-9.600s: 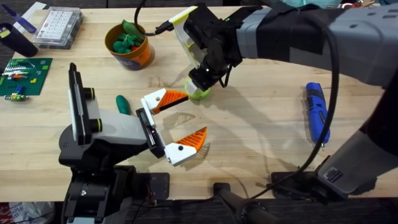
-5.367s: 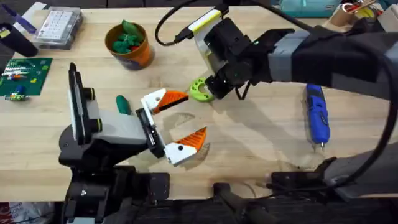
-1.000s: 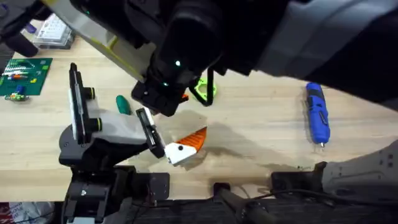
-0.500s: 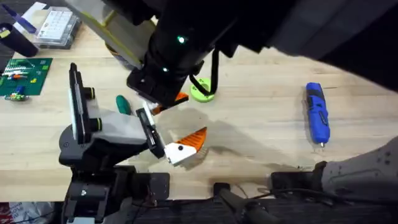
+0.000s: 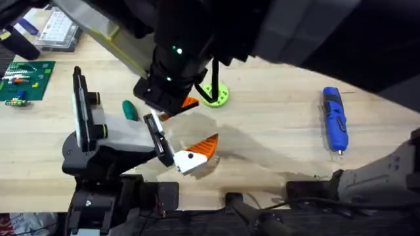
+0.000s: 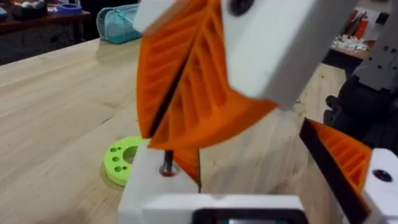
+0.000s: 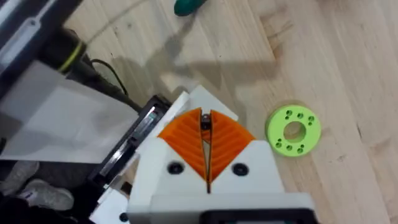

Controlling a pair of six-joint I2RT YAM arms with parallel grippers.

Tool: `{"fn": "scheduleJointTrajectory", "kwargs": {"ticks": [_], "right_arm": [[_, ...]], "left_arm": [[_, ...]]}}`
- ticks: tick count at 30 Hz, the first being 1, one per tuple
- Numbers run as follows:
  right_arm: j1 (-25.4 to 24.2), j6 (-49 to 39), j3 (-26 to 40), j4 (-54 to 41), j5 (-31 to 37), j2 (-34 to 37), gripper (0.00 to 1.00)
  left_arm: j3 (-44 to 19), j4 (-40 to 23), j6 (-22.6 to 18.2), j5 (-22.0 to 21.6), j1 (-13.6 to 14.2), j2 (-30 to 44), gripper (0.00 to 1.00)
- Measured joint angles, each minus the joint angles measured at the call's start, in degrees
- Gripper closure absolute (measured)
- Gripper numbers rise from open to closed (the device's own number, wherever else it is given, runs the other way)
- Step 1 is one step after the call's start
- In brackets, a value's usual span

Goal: Pick up the gripper from the table and insert it into the empty holder that is missing its gripper. Then pick up a screw, insert it into the mounting hole, and use the screwdriver to tighten it. Finally, clean up the table by picking up the vegetable and placing it into the bucket.

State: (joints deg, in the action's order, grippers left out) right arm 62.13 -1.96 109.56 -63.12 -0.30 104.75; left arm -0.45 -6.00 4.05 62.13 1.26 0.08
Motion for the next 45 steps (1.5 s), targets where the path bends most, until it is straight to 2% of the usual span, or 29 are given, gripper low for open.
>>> {"fn": "scheduleJointTrajectory", "kwargs": {"ticks": [24,33,45], "right_arm": [[0.0,0.0,0.2,-1.65,0.0,1.5,0.998],[-0.33,1.59,0.68,-1.13,-0.04,4.02,0.998],[-2.38,4.35,0.87,-2.79,-3.47,4.02,0.998]], "left_arm": [[0.0,-0.04,0.46,0.2,0.0,0.02,0.015],[0.0,-0.18,1.2,0.7,0.0,0.33,0.014],[0.0,-0.22,1.25,1.29,0.17,0.33,0.014]]}}
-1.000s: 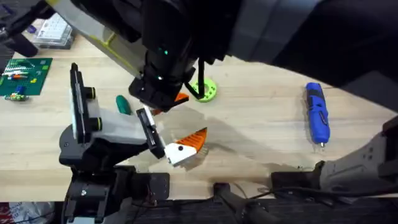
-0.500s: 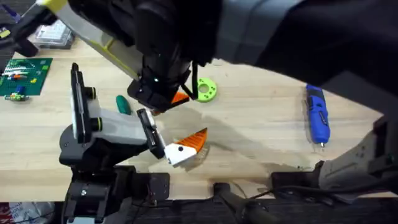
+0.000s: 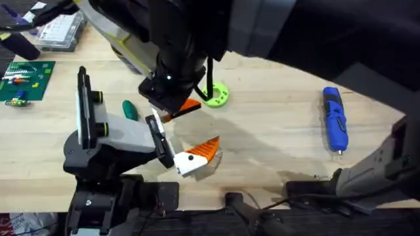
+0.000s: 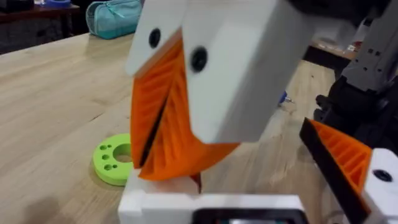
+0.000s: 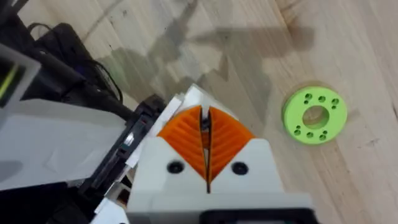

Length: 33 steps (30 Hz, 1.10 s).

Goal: Pick up the gripper from the table and insert it into the empty holder that is missing its gripper. Then pick up a screw, insert it into the mounting hole, and use the screwdriver to tighten it. Finally, clean up the table by picking up the vegetable and placing it into the bucket.

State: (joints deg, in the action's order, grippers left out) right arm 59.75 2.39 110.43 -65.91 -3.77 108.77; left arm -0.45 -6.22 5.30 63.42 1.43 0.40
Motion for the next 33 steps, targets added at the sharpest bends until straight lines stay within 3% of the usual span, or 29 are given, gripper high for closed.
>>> {"fn": "scheduleJointTrajectory", "kwargs": {"ticks": [24,27,31,32,33], "right_arm": [[0.94,0.54,0.42,-2.6,1.29,-0.02,0.969],[1.25,0.61,0.5,-2.85,1.31,-0.06,0.693],[0.41,0.86,0.59,-4.2,3.37,-0.3,0.142],[0.02,0.8,0.59,-4.25,3.86,-0.32,0.045],[-0.19,0.93,0.59,-4.24,3.95,-0.33,0.018]], "left_arm": [[0.02,-0.2,0.11,1.4,0.22,0.0,0.014],[0.04,-0.2,0.36,1.28,0.2,0.02,0.015],[0.09,0.0,0.33,0.55,-0.06,0.02,0.014],[0.09,0.02,0.35,0.34,-0.12,0.02,0.015],[0.11,0.04,0.35,0.18,-0.13,0.02,0.015]]}}
